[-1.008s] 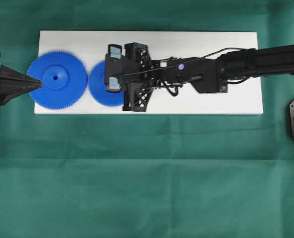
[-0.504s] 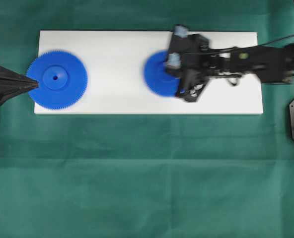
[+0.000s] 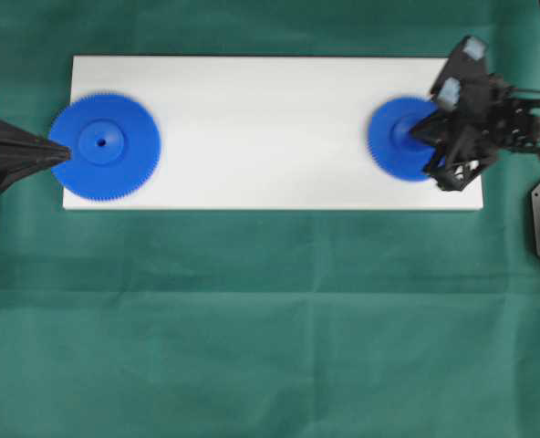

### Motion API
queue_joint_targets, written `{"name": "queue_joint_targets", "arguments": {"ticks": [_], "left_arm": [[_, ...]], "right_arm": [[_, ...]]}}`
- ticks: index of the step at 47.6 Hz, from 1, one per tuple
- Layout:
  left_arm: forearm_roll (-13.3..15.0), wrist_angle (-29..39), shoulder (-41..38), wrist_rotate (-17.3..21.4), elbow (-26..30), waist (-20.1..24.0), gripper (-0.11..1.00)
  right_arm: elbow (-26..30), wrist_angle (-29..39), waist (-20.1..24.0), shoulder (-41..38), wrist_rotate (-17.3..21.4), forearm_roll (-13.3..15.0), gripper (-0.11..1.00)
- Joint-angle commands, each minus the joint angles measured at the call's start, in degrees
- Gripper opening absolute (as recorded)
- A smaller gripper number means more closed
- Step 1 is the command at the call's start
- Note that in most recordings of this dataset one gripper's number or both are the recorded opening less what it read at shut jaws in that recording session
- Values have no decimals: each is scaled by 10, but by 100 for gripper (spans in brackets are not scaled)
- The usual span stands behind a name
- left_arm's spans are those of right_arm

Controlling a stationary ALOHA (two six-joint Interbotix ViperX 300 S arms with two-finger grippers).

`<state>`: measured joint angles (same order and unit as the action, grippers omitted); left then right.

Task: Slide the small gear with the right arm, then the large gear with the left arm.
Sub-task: 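Slide the small blue gear back rightward to the board's right end, then lift the right gripper off the small gear and retract it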

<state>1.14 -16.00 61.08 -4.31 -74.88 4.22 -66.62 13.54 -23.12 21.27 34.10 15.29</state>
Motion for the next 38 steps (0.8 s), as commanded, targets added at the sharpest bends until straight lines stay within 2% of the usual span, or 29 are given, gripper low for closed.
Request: {"name": "queue_joint_targets", "arguments": {"ticks": [1, 14, 38], "left_arm": [[1, -3, -3, 0, 6, 3, 0], [1, -3, -4, 1, 6, 3, 0], [1, -3, -3, 1, 6, 6, 0]], "right_arm": [[-33, 28, -15, 47, 9, -1, 50], [-67, 33, -22, 149, 11, -1, 50], [-55, 30, -22, 166, 8, -1, 50]]}}
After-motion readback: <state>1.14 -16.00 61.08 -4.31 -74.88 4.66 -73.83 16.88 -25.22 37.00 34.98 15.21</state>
